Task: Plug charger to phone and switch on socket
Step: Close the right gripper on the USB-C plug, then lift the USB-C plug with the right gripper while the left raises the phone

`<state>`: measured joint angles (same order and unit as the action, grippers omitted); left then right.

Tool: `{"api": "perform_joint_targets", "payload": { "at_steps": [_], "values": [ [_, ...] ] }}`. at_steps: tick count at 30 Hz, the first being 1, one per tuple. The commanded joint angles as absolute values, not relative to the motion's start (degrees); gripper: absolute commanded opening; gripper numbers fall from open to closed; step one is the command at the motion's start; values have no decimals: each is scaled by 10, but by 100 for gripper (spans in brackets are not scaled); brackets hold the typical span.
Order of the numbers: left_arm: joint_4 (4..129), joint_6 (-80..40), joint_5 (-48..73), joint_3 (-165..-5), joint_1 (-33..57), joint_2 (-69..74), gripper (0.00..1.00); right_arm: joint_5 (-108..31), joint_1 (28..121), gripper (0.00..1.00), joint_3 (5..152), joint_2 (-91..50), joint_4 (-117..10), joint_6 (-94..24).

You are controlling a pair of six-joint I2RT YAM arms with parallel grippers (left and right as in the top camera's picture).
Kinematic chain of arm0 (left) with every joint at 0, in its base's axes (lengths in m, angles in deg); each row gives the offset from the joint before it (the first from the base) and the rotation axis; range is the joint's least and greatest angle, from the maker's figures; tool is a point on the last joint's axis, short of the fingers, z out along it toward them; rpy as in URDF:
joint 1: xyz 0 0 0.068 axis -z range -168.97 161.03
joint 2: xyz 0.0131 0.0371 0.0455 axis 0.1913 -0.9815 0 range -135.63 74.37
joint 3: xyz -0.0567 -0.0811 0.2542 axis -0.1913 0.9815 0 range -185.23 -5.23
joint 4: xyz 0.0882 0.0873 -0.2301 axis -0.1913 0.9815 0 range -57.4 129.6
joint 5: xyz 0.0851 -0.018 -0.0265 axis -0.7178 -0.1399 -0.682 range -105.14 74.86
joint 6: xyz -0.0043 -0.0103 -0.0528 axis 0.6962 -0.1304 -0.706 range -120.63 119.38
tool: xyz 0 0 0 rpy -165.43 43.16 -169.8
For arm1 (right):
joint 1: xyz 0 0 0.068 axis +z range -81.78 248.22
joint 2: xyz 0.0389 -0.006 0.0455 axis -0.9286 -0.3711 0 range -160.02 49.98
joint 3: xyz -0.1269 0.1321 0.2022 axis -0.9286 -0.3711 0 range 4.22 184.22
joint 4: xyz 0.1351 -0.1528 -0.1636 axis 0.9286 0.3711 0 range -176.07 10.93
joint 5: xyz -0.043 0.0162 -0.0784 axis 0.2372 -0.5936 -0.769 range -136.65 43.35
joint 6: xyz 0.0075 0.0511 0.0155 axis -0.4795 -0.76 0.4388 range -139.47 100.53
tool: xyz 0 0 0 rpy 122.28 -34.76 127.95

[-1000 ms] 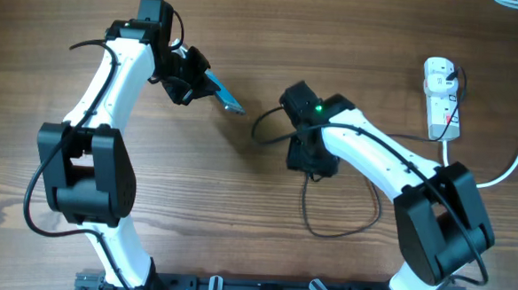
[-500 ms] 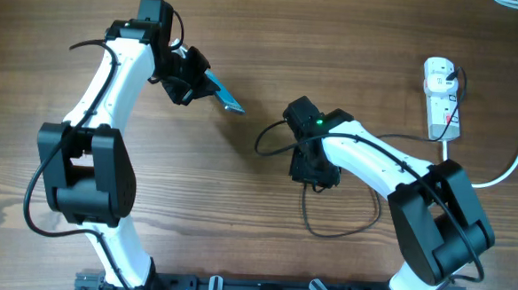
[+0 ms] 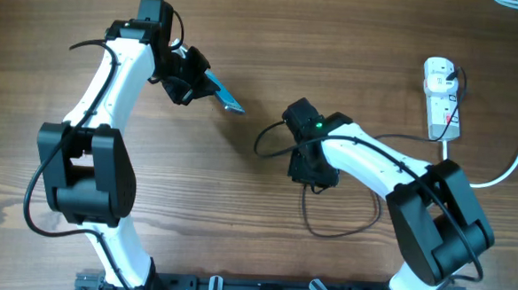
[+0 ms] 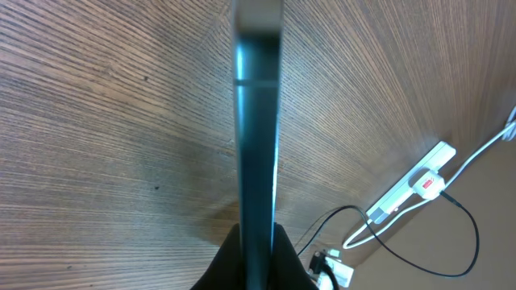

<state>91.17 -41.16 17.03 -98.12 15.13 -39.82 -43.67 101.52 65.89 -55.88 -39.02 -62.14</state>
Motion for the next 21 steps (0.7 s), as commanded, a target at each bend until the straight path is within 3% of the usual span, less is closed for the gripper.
{"api": "perform_joint_targets", "payload": {
  "at_steps": [1,4,7,14,21],
  "values": [
    [912,-398,173,-991,150,-384,4,-431,1019,32,640,-568,-404,-631],
    [912,-398,173,-991,150,-384,4,-431,1019,31,630,-568,-415,-632],
    [912,-398,173,-991,150,-384,4,-431,1019,22,630,-568,-415,-636],
    [912,-398,173,-991,150,-384,4,-432,1019,21,630,-568,-415,-640],
    [912,-398,173,-991,150,-384,4,-440,1019,11,630,-568,-416,-646]
  ]
}}
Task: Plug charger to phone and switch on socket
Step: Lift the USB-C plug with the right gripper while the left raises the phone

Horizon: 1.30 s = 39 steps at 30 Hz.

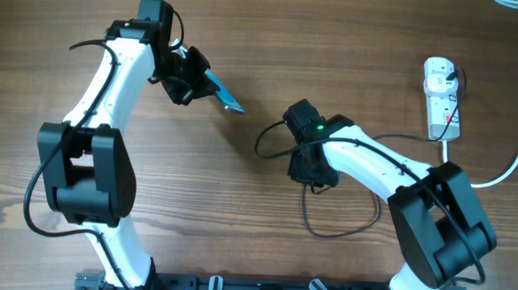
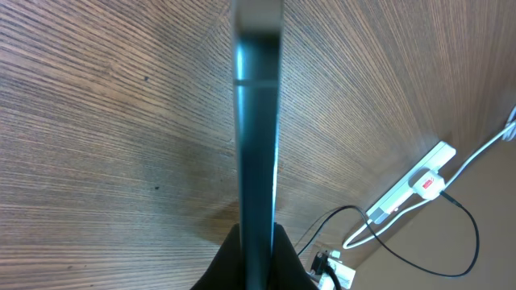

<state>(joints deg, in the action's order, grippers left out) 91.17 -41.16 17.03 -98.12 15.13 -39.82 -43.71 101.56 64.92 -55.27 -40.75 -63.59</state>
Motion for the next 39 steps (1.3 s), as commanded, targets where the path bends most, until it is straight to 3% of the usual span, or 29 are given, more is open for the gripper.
{"api": "perform_joint_targets", "payload": {
  "at_steps": [1,6,8,13,24,28,34,39],
  "values": [
    [912,-398,173,-991,150,-384,4,-440,1019,11,630,-568,-417,-645],
    [912,-398,173,-991,150,-384,4,-441,1019,12,630,-568,-419,-645],
    [912,-398,173,-991,150,-384,4,-443,1019,26,630,-568,-419,-645],
    [912,-398,173,-991,150,-384,4,-447,1019,27,630,-568,-420,-645],
    [912,-398,173,-991,150,-384,4,-453,1019,15,630,-568,-421,-634],
    [912,-398,175,-991,150,-384,4,-441,1019,4,631,-567,-427,-608],
    [863,-239,373,-991,150,-384,4,-396,1019,4,663,-550,-414,-535],
    [828,-205,449,-991,152,-372,4,-286,1024,4,699,-477,-378,-426]
  ]
}}
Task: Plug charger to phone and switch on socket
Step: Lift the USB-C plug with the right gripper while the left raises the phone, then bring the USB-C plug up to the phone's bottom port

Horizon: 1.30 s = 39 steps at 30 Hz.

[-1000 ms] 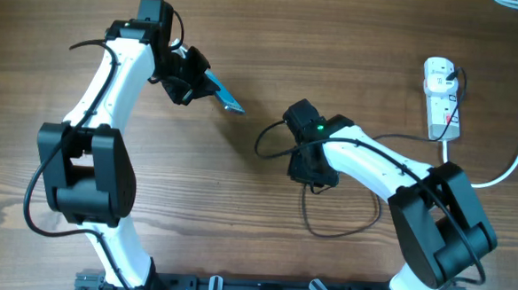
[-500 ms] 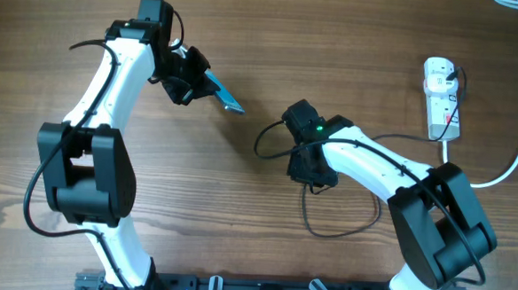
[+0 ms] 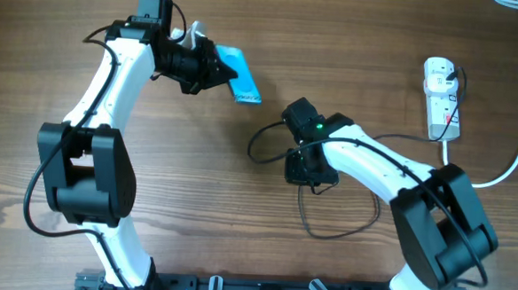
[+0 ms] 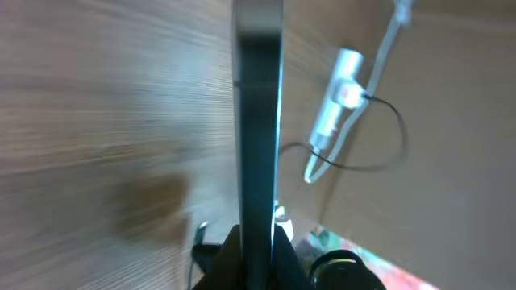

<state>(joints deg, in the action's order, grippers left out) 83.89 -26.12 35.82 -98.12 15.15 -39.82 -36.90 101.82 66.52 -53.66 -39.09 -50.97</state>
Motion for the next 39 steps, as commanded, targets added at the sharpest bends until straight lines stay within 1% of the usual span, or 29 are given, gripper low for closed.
{"api": "perform_joint_targets", "payload": {
  "at_steps": [1,3,11,15,20,22,25,29,31,34,39],
  "values": [
    [826,-193,449,-991,155,-363,4,-271,1028,4,704,-455,-369,-418],
    [824,-171,446,-991,162,-342,4,-264,1034,5,707,-416,-362,-420],
    [812,-171,406,-991,191,-218,4,-234,1086,4,707,-232,-366,-391],
    [821,-171,344,-991,221,-172,4,-243,1098,5,707,-185,-390,-392],
    [849,-171,343,-991,247,-160,4,-267,1098,4,708,-165,-411,-400],
    [869,-148,343,-991,257,-160,4,-295,1098,5,708,-165,-422,-422],
    [877,-143,351,-991,269,-160,4,-316,1098,4,708,-165,-426,-426],
    [875,-142,400,-991,271,-160,4,-318,1098,5,708,-166,-428,-437],
    [878,-130,399,-991,271,-160,4,-319,1098,4,708,-166,-427,-443],
    [880,-102,399,-991,271,-159,4,-351,1098,4,708,-166,-425,-481],
    [880,-77,393,-991,271,-159,4,-351,1098,4,708,-166,-428,-480]
  ]
}}
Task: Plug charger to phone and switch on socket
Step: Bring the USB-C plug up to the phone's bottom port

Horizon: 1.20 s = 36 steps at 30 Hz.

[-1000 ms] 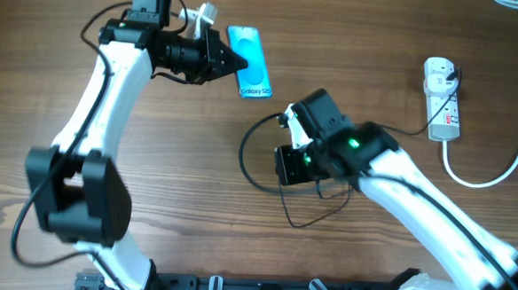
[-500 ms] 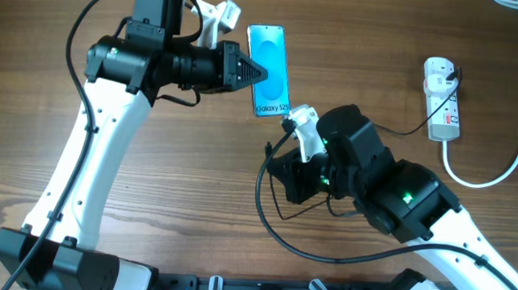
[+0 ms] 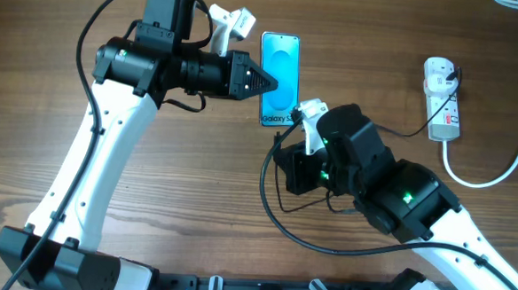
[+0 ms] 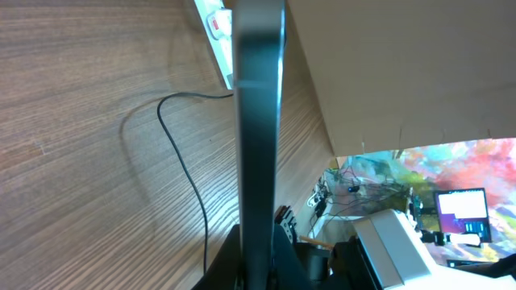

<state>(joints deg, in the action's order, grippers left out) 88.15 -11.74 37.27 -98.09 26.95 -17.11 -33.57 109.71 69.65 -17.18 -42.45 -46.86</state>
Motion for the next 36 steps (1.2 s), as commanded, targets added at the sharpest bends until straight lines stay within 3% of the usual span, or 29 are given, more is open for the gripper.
{"api": "perform_joint_targets", "payload": {
  "at_steps": [1,36],
  "values": [
    [880,-74,393,-991,271,-159,4,-351,1098,4,708,-165,-428,-480],
    [891,-73,395,-991,271,-160,4,-377,1098,4,707,-185,-449,-482]
  ]
}}
